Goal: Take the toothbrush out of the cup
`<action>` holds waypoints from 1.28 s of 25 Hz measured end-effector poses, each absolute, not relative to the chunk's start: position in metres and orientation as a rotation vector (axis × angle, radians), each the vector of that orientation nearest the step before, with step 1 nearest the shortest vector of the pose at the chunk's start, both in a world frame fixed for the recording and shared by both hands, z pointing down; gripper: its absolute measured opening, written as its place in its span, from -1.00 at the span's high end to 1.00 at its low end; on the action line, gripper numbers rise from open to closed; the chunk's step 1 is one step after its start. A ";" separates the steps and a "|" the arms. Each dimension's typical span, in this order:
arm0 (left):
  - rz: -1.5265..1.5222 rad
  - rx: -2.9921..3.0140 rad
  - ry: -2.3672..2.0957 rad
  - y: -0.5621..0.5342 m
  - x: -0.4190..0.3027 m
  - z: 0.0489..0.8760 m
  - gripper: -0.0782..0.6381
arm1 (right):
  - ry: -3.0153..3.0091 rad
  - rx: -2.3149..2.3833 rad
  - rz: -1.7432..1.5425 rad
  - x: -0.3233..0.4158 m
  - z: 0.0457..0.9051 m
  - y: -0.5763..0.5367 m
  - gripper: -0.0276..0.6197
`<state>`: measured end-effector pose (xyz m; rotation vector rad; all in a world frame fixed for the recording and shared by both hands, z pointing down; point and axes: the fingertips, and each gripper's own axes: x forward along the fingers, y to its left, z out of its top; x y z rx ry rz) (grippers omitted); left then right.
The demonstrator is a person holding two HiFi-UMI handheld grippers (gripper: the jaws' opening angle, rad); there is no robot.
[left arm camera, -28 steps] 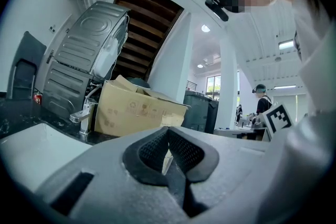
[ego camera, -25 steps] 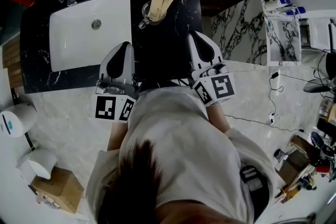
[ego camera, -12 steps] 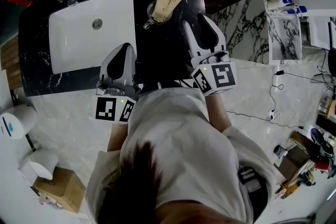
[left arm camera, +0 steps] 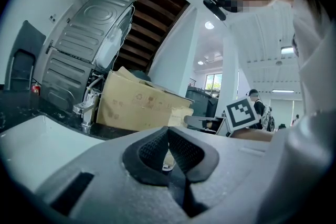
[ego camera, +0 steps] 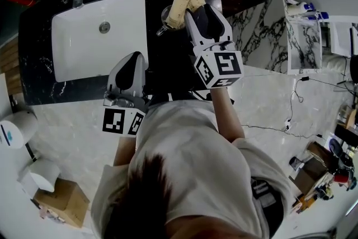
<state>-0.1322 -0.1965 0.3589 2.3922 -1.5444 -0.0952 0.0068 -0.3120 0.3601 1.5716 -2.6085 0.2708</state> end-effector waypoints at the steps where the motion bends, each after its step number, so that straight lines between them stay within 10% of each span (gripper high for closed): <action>1: -0.093 2.392 -1.542 -0.197 -0.132 0.360 0.74 | -2.596 1.572 0.278 0.004 0.364 -0.315 0.37; 20: -0.078 2.347 -1.550 -0.211 -0.138 0.372 0.74 | -2.534 1.530 0.303 -0.023 0.399 -0.348 0.38; 32: -0.079 2.339 -1.551 -0.215 -0.139 0.373 0.74 | -2.579 1.468 0.326 -0.031 0.401 -0.348 0.74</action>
